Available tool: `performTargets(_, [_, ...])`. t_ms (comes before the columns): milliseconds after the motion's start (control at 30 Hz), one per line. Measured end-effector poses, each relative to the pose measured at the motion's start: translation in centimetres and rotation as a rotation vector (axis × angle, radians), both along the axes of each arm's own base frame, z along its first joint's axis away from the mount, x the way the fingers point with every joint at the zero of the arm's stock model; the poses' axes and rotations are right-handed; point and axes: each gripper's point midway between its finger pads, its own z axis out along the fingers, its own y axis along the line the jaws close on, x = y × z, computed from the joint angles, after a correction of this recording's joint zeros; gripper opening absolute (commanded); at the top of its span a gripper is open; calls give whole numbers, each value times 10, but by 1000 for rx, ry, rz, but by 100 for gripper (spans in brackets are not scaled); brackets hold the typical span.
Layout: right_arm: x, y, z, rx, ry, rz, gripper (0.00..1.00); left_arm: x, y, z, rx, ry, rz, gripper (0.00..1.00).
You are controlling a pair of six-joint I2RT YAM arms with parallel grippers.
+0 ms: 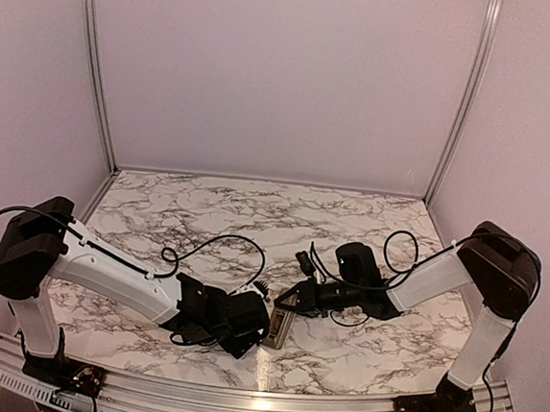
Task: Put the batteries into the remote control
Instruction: Adjust the battery at the center of the board.
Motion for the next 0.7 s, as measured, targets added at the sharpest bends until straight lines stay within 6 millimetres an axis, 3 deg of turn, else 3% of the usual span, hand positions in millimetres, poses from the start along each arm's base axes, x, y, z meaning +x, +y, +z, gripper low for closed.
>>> performTargets(267, [-3, 4, -1, 12, 12, 6, 0, 9, 0, 1, -17, 3, 13, 98])
performTargets(400, [-3, 4, 0, 11, 11, 6, 0, 10, 2, 6, -60, 19, 31, 84])
performTargets(633, [0, -11, 6, 2, -7, -14, 0, -2, -6, 57, -300, 68, 64, 62])
performTargets(700, [3, -18, 12, 3, -22, -27, 0, -8, -12, 63, -356, 94, 75, 58])
